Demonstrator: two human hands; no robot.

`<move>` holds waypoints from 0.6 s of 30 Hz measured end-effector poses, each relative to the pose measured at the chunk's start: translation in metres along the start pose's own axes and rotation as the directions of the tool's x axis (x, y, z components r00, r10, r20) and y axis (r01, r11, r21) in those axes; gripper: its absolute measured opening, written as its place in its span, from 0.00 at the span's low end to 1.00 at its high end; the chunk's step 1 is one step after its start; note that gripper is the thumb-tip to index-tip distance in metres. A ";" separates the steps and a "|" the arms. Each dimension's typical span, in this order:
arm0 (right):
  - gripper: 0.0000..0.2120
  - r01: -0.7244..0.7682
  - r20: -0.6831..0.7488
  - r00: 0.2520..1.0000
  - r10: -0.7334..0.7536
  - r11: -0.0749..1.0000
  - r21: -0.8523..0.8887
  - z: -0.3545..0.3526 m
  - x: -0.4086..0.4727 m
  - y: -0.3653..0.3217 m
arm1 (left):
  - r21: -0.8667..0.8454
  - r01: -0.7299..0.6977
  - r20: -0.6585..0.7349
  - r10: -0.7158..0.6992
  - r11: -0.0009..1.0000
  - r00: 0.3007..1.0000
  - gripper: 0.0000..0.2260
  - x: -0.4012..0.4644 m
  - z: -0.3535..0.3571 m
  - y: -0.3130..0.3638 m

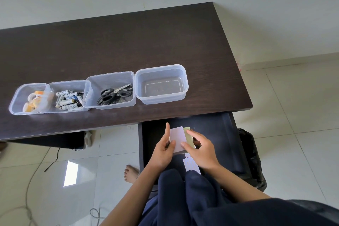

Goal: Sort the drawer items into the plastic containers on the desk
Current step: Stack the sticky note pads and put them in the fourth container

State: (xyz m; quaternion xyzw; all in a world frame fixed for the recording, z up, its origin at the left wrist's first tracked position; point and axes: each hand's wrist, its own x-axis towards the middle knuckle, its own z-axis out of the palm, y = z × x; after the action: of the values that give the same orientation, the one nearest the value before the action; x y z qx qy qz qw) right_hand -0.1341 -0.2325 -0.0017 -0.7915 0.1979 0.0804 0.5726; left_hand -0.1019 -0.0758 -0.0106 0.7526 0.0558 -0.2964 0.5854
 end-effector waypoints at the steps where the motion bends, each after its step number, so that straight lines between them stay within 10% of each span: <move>1: 0.24 -0.008 0.008 1.000 0.008 1.000 0.003 -0.001 0.000 -0.001 | -0.009 -0.013 0.011 0.014 1.000 1.000 0.28 -0.002 0.000 0.002; 18: 0.37 -0.082 0.154 0.986 0.070 0.994 0.076 -0.007 0.004 0.005 | -0.052 0.101 0.009 -0.101 0.994 0.995 0.30 -0.006 -0.004 0.017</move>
State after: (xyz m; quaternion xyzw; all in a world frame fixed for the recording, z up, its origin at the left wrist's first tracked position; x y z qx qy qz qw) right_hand -0.1328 -0.2411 -0.0055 -0.7509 0.1873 0.1535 0.6144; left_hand -0.0985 -0.0757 0.0073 0.7322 0.0996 -0.3264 0.5894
